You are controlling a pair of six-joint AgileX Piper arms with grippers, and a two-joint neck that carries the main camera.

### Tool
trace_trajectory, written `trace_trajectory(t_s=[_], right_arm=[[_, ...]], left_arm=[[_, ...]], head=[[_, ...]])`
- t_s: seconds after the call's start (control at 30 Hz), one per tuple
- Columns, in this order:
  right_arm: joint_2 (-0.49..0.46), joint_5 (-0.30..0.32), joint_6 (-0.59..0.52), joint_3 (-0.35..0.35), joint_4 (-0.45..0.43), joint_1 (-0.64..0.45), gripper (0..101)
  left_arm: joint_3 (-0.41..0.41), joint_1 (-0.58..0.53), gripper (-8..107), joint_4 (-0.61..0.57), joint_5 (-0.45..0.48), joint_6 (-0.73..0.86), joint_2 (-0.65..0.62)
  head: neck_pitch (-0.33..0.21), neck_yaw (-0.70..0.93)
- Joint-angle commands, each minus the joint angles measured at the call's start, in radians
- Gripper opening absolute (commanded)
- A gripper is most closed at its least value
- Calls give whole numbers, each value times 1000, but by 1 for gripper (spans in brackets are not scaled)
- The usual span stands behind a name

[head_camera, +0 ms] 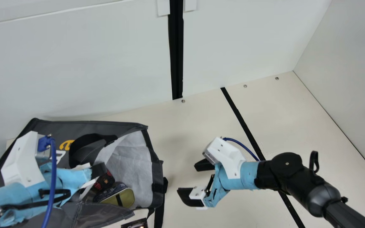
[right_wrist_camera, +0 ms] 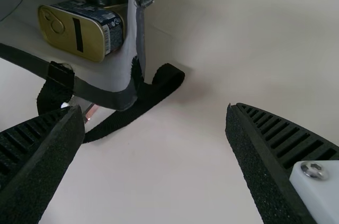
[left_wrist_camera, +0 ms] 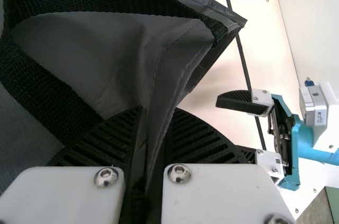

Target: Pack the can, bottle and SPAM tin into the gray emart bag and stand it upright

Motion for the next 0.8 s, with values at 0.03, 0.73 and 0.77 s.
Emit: trace_trajectory(t_s=[0.03,0.73,0.77], right_arm=[[33,-6,-8,-17,17,26,95],[214,-58,-60,-128,171,180,95],[221,-58,-59,-134,181,186,95]], left_arm=[[0,0,-8,0,0,0,0],[0,0,-8,0,0,0,0],[0,0,-8,0,0,0,0]], head=[[-23,-1],[-23,-1],[-23,-1]])
